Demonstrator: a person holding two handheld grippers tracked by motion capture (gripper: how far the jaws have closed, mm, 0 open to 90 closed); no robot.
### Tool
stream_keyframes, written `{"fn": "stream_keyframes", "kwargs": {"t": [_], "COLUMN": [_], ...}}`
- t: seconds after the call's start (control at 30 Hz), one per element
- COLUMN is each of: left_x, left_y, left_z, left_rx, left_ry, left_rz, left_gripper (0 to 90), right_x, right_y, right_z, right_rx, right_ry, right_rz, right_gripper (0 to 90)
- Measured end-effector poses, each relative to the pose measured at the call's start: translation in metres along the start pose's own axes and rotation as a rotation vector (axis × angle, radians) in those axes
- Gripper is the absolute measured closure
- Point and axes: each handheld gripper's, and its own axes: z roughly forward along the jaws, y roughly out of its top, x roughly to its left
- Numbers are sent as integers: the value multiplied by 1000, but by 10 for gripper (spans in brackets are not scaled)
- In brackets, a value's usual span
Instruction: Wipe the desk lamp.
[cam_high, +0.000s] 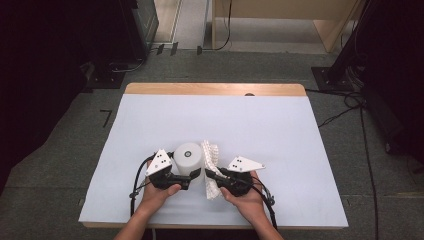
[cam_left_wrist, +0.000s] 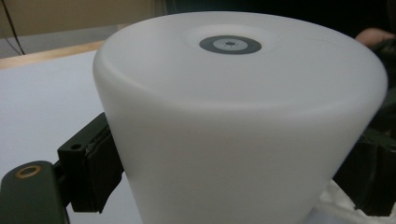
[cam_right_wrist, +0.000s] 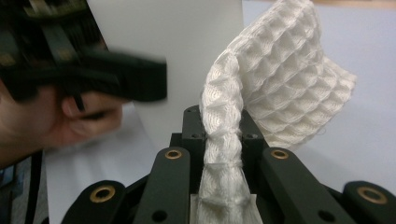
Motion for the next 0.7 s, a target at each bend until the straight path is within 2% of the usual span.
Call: {"fn": "stream_keyframes", "kwargs": {"t": [0.13,0.23,0.33,0.5,0.6,0.7], "left_x": [3,0,-6,-14,-14,-11], "left_y": [2,0,-1,-4,-4,-4], "left_z": [-3,-1,5,11,12,13], "left_rx": [-11,14,38,69,69,59], "left_ry": [1,1,2,1,15,68], "left_rz": [-8,22,56,104,109,122], "left_gripper": [88,88,88,88,87,87], "right_x": [-1,1,1,0,0,-2], "right_y": [-6,-4,2,12,13,10], "right_z": [8,6,0,-15,-17,-14], "right_rx": [35,29,-8,-89,-95,-80], "right_ry": [-2,-11,-22,-31,-37,-44], "right_rz": [3,1,-6,11,7,16], "right_gripper": [788,788,788,789,789,789]}}
